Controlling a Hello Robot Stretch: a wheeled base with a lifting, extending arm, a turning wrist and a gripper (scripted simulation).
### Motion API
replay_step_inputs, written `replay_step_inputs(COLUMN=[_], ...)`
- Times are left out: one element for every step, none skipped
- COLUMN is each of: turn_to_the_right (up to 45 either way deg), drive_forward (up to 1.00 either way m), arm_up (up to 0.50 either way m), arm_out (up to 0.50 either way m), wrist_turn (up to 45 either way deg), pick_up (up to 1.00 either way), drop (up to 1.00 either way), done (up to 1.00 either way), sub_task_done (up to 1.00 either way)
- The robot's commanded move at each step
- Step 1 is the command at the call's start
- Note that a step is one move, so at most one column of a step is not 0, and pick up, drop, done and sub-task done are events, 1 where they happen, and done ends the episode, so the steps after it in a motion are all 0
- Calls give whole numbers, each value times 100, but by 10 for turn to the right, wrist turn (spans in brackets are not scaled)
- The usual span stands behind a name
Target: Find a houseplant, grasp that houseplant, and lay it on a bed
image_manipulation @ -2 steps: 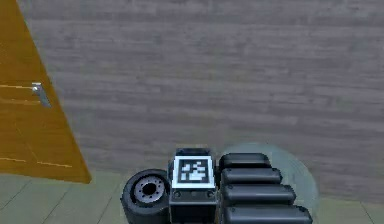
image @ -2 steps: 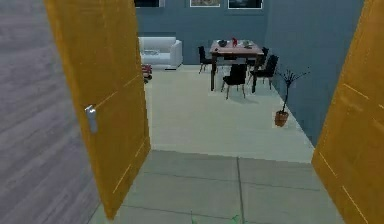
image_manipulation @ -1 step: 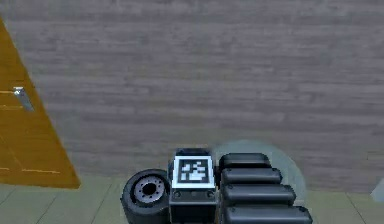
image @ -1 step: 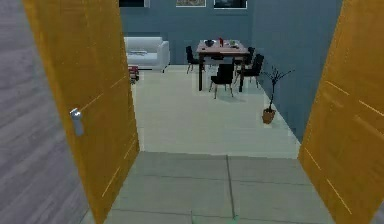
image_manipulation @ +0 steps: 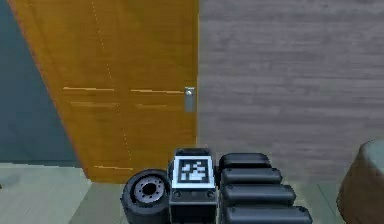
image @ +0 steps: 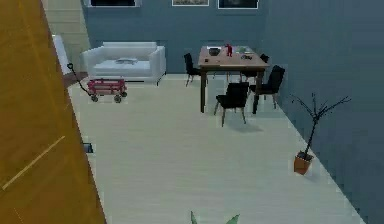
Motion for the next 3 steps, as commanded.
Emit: replay_step_inputs(turn_to_the_right=[0,-270,0], drive_forward=[100,0,100], arm_up=[0,0,0], arm_out=[0,0,0], wrist_turn=[0,0,0], pick_up=[0,0,0], drop=[0,0,0], done=[0,0,0], sub_task_done=[0,0,0])
